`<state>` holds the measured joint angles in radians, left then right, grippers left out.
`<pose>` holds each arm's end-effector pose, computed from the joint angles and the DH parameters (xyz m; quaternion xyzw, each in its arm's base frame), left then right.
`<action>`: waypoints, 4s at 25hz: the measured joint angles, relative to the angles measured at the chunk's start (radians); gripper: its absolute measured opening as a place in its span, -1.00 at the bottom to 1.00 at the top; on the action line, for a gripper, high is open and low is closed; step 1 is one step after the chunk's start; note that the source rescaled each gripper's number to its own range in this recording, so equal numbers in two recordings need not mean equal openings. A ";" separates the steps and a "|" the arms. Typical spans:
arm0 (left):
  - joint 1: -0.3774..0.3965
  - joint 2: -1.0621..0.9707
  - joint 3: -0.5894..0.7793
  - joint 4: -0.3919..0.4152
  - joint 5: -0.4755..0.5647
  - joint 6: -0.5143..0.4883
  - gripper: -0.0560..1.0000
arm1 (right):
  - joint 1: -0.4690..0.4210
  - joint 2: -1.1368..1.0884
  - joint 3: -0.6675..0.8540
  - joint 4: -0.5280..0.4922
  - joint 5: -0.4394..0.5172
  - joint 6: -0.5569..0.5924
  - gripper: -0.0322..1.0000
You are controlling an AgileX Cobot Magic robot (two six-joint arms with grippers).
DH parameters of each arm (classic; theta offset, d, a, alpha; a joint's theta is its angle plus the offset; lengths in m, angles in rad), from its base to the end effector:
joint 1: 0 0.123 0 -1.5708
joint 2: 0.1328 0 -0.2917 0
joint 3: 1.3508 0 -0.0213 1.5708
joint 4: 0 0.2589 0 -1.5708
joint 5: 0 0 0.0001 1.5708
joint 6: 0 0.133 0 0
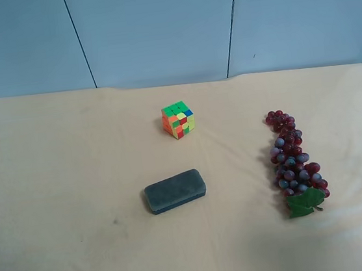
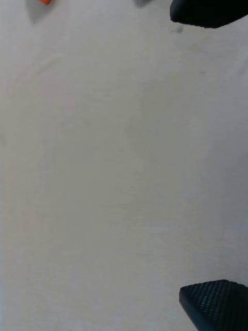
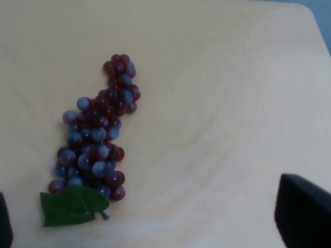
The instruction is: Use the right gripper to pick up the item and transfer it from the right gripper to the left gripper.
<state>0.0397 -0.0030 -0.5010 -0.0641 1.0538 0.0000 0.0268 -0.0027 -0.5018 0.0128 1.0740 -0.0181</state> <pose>0.0330 -0.0061 0.2635 -0.0157 0.8498 -0.0216 0.5264 0.0315 0.0023 0.2612 -0.0195 0.8553 0.0086 0.5177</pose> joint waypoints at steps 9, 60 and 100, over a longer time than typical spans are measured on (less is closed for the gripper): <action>0.000 0.000 0.000 0.000 0.000 0.000 1.00 | 0.000 0.000 0.000 0.000 0.000 0.000 1.00; 0.000 0.000 0.000 0.000 -0.002 0.000 1.00 | 0.000 0.910 -0.351 0.112 -0.139 0.024 1.00; 0.000 0.000 0.000 0.000 -0.002 0.000 1.00 | 0.042 2.021 -0.751 0.032 -0.356 0.140 1.00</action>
<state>0.0397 -0.0030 -0.5010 -0.0641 1.0517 0.0000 0.0691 2.0188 -1.2530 0.0448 0.7176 0.1214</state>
